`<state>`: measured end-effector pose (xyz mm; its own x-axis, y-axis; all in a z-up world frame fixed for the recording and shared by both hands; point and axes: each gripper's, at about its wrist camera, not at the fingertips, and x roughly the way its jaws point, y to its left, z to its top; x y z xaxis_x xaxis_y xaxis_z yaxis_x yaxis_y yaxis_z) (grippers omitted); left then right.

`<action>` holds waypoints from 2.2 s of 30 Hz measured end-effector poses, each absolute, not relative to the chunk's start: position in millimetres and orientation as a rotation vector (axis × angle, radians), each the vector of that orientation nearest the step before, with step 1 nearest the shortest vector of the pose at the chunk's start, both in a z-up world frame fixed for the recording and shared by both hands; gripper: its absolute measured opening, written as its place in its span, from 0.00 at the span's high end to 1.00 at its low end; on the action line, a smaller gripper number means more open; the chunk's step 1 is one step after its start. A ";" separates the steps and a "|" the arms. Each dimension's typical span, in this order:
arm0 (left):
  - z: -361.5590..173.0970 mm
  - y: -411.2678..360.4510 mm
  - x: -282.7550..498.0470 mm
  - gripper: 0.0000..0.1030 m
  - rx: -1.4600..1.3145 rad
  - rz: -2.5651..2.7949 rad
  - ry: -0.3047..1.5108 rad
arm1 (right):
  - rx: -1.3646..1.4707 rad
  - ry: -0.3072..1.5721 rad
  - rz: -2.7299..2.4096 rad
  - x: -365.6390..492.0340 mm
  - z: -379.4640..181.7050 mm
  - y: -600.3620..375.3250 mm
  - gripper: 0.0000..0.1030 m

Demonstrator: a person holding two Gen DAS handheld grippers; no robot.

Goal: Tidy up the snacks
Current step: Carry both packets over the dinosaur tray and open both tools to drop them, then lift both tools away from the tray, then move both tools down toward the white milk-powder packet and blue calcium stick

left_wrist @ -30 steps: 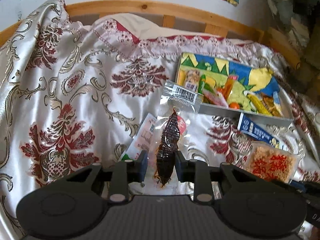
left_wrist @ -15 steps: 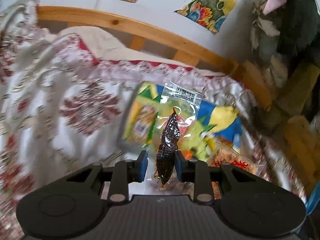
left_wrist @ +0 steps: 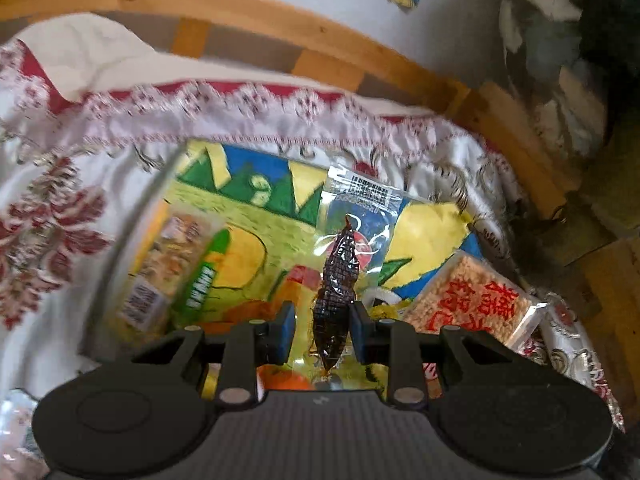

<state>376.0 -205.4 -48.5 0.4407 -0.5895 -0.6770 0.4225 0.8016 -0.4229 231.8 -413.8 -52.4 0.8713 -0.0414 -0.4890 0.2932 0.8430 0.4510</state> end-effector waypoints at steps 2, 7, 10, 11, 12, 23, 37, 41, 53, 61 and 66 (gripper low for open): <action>-56.5 -214.1 377.6 0.69 -0.184 -0.631 0.937 | 0.541 0.513 -0.199 234.0 -58.6 -413.5 0.82; -64.7 -227.0 375.2 0.69 -0.134 -0.615 0.942 | 0.536 0.542 -0.246 235.0 -67.3 -414.7 0.80; -63.6 -231.8 373.1 0.68 -0.121 -0.598 0.951 | 0.524 0.554 -0.261 236.8 -67.6 -414.7 0.77; -62.9 -233.4 372.2 0.68 -0.111 -0.589 0.949 | 0.507 0.561 -0.274 237.5 -67.0 -413.9 0.76; -61.2 -234.5 371.4 0.67 -0.100 -0.571 0.942 | 0.493 0.562 -0.285 237.1 -66.1 -413.7 0.75; -29.5 -212.5 340.8 0.24 -0.084 -0.489 0.845 | 0.385 0.506 -0.327 216.8 -39.3 -414.0 0.32; 33.2 -128.7 240.3 0.01 -0.151 -0.346 0.607 | 0.291 0.307 -0.251 127.8 24.7 -370.3 0.01; 38.5 -104.9 205.2 0.00 -0.155 -0.309 0.603 | 0.301 0.258 -0.191 95.3 33.7 -350.6 0.01; 29.5 -43.2 108.7 0.01 -0.136 -0.232 0.625 | 0.193 0.308 -0.054 10.7 34.6 -285.8 0.01; 22.4 -13.6 61.3 0.01 -0.103 -0.173 0.654 | 0.158 0.381 -0.064 -26.4 31.3 -268.3 0.01; 19.4 -5.2 43.8 0.00 -0.083 -0.164 0.689 | 0.165 0.424 -0.063 -38.8 29.2 -263.8 0.01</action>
<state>43.8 -5.2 19.4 0.7596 -0.1780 -0.6255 0.1230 0.9838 -0.1307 -38.8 -263.8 29.2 0.9098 -0.0265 -0.4141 0.0953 0.9846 0.1464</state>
